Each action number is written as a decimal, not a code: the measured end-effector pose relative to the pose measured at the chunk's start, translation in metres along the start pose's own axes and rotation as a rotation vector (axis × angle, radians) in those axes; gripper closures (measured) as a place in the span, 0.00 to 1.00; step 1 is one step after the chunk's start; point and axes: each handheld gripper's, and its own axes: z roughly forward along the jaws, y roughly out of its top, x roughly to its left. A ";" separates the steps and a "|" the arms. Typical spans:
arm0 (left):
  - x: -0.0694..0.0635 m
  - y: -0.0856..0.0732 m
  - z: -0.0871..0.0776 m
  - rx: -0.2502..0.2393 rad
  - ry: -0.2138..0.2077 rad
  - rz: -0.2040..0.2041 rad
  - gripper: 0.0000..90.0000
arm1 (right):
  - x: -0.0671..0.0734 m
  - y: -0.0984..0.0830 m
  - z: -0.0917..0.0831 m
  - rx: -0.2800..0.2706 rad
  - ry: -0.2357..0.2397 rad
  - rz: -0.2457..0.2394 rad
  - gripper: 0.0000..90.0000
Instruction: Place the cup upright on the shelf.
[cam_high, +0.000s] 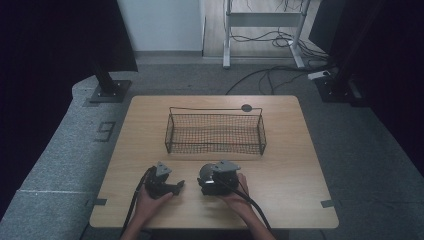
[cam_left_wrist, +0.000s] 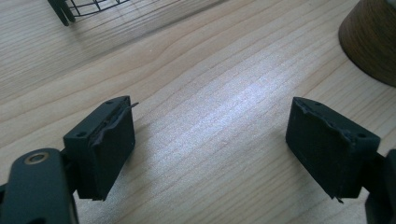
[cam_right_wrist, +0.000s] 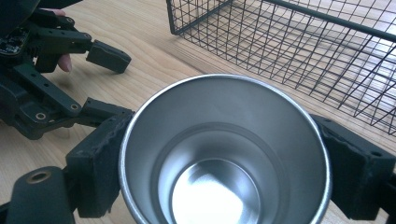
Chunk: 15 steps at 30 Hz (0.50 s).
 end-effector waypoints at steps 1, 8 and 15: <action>0.000 0.000 0.000 0.000 0.000 0.000 0.18 | 0.000 0.000 0.000 0.001 -0.001 -0.002 0.14; 0.000 0.000 0.000 0.000 0.000 0.000 0.17 | 0.000 0.001 -0.001 0.011 0.001 -0.013 0.14; 0.000 0.000 0.000 0.001 0.001 0.001 0.17 | 0.004 -0.002 0.005 0.039 -0.044 -0.026 0.13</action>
